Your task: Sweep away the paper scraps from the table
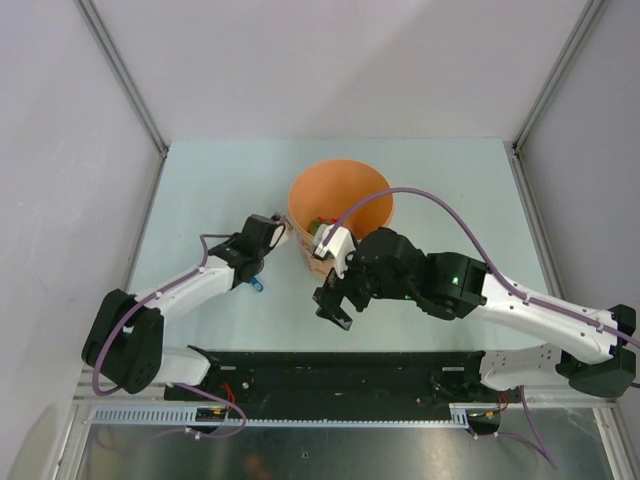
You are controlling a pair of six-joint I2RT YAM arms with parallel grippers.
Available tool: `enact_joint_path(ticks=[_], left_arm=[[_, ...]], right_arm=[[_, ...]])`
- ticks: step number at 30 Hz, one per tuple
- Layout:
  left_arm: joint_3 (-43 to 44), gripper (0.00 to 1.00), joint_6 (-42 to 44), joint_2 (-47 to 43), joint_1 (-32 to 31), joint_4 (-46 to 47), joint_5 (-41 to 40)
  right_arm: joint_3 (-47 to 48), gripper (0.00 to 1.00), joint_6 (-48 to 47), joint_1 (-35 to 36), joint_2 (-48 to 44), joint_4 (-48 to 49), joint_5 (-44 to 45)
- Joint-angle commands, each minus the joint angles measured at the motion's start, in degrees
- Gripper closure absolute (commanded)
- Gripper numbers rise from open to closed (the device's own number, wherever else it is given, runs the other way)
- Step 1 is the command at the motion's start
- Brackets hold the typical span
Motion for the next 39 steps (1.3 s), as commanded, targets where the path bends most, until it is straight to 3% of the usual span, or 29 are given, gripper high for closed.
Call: enact_joint_path(ticks=[1,5,9,11,15,21,25,28,35,39], left_arm=[[-0.79,0.96,0.95,-0.05,-1.02,4.84,-1.9],[-1.93,0.8,0.51,-1.27,-1.02,3.09,3.45],[-0.97,0.49,-0.02,-3.37,-0.93,-3.32,9.86],[0.43,0.23,-0.54,-4.78,-0.84,-7.63,14.87],[3.51,0.07,-0.11,-9.53,-0.23,-13.26,21.11],[10.72,0.0,4.28,-18.14,4.07,-24.59,44.3],[13.18,0.0,7.54,-19.82,7.67,-28.65,54.16],[15.81,0.0,7.45,-18.68,10.74,-29.35,61.53],[23.63,0.0,4.73,-15.61,20.41,-29.62,76.65],[26.98,0.0,0.52,-10.79,27.36,-29.62,82.47]], right_arm=[[-0.24,0.0,1.41,-0.59,-1.01,0.3,0.43],[-0.24,0.0,1.41,-0.59,-0.92,0.31,0.43],[-0.24,0.0,1.41,-0.85,-1.01,0.04,0.43],[-0.24,0.0,1.41,-0.94,-1.09,0.04,0.43],[-0.24,0.0,1.41,-1.38,-1.45,0.13,0.43],[-0.24,0.0,1.42,-3.92,-0.66,2.06,-9.13],[1.33,0.0,0.62,-7.69,1.89,3.29,-21.06],[4.14,0.0,-0.43,-10.77,4.87,4.44,-25.22],[10.66,0.0,11.24,-25.79,5.77,11.63,-23.13],[9.43,0.0,17.31,-39.83,3.22,15.68,-20.75]])
